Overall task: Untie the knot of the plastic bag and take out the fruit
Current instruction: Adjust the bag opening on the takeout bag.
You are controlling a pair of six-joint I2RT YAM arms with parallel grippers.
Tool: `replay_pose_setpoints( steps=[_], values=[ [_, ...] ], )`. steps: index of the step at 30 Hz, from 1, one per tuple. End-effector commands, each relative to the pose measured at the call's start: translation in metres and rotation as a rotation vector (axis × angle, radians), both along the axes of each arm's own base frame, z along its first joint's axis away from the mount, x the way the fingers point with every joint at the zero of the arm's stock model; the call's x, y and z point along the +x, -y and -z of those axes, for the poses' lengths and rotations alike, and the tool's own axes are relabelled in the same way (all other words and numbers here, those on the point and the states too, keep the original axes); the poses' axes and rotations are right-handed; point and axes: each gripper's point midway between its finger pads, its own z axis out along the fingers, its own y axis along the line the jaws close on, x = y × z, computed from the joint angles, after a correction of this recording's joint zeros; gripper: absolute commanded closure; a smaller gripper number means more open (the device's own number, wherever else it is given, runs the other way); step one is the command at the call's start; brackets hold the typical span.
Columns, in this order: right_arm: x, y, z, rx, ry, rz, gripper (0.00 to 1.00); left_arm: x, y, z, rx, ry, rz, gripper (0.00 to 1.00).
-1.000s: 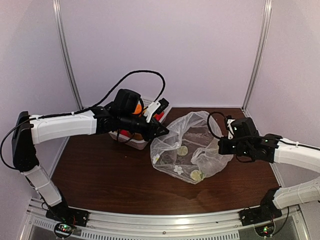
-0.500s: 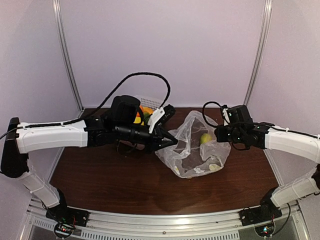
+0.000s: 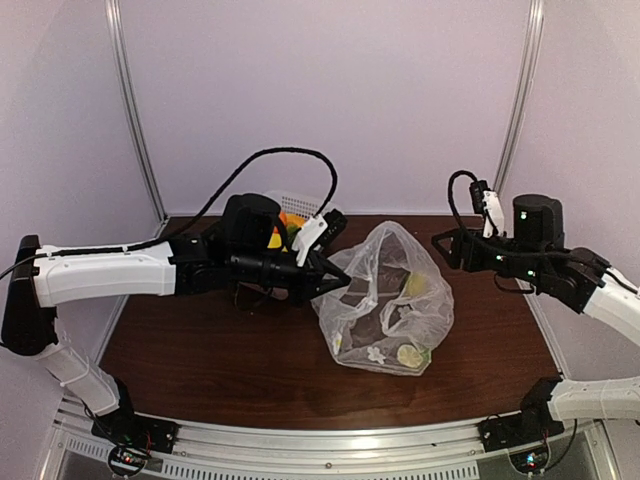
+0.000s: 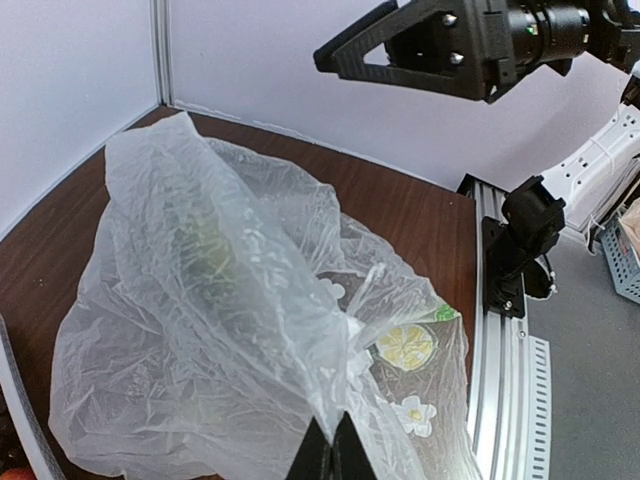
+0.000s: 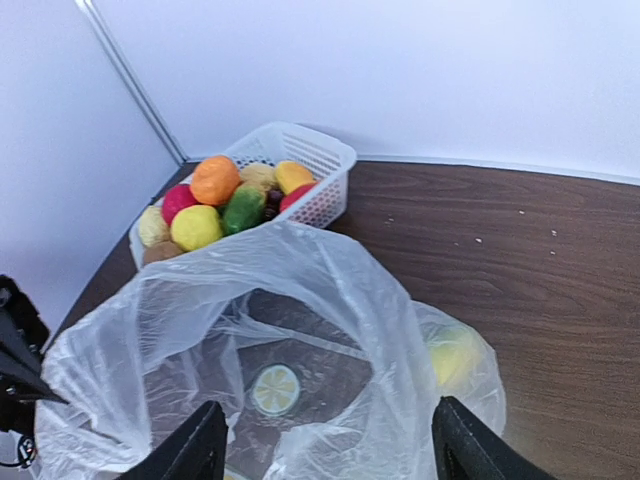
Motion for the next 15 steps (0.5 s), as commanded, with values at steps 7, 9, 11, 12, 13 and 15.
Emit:
replay_pose_setpoints(
  steps=[7,9,11,12,13,15],
  values=[
    [-0.028,-0.026,0.050,-0.069,-0.121,-0.090,0.27,0.006,-0.004,-0.011,-0.035,0.030,-0.039,1.00],
    [-0.027,-0.019,0.064,-0.126,-0.168,-0.042,0.26,0.008,-0.005,-0.010,-0.032,0.035,-0.050,1.00],
    [-0.030,-0.015,0.074,-0.152,-0.198,-0.020,0.22,0.010,-0.006,-0.009,-0.029,0.041,-0.060,1.00],
    [-0.034,-0.015,0.078,-0.152,-0.211,-0.016,0.21,0.011,-0.007,-0.009,-0.028,0.043,-0.066,1.00],
    [-0.036,-0.015,0.081,-0.143,-0.220,-0.014,0.20,0.011,-0.007,-0.009,-0.028,0.044,-0.070,1.00],
    [-0.041,-0.012,0.087,-0.131,-0.238,0.008,0.18,0.012,-0.007,-0.008,-0.027,0.043,-0.074,1.00]
  ],
)
